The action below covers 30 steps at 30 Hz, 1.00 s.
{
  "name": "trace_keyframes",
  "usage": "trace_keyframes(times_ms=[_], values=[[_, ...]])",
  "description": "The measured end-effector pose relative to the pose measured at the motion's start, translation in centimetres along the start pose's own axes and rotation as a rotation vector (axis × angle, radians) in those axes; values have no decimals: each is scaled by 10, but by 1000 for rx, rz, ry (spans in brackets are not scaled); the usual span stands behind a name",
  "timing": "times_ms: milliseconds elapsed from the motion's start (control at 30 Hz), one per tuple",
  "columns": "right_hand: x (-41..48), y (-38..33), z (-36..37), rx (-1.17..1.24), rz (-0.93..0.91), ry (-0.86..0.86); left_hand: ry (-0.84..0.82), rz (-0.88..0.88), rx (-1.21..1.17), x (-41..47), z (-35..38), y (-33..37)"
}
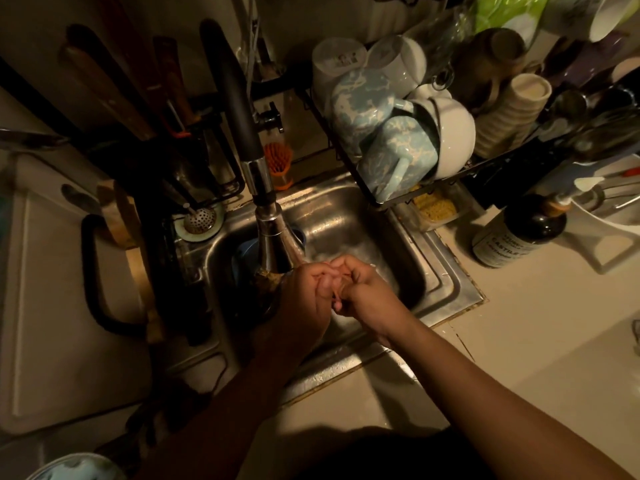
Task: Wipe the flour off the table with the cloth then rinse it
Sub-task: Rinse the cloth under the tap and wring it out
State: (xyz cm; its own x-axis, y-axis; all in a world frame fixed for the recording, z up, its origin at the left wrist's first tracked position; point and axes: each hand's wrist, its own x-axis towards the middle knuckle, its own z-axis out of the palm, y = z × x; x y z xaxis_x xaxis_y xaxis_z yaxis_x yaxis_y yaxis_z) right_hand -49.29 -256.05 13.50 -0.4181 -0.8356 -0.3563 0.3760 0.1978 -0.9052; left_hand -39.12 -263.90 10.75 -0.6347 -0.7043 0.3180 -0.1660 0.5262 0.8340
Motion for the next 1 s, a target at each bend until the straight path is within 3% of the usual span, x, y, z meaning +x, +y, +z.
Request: trace_keyframes(times_ms=[200, 400, 533, 633, 700, 867, 1000], values=[[0, 30, 15, -226, -270, 302, 202, -277, -72, -8, 17, 27], [0, 35, 22, -386, -430, 351, 223, -476, -144, -10, 18, 34], [6, 28, 14, -266, -248, 155, 277, -497, -148, -5, 8, 35], [0, 5, 6, 169, 252, 9, 191, -405, -209, 0, -6, 36], [-3, -3, -4, 150, 472, -94, 88, -321, -172, 0, -15, 27], [10, -7, -10, 199, 577, -181, -90, -11, 158, -18, -20, -9], [10, -4, -7, 176, 549, -115, -189, -68, 148, -22, -20, -20]])
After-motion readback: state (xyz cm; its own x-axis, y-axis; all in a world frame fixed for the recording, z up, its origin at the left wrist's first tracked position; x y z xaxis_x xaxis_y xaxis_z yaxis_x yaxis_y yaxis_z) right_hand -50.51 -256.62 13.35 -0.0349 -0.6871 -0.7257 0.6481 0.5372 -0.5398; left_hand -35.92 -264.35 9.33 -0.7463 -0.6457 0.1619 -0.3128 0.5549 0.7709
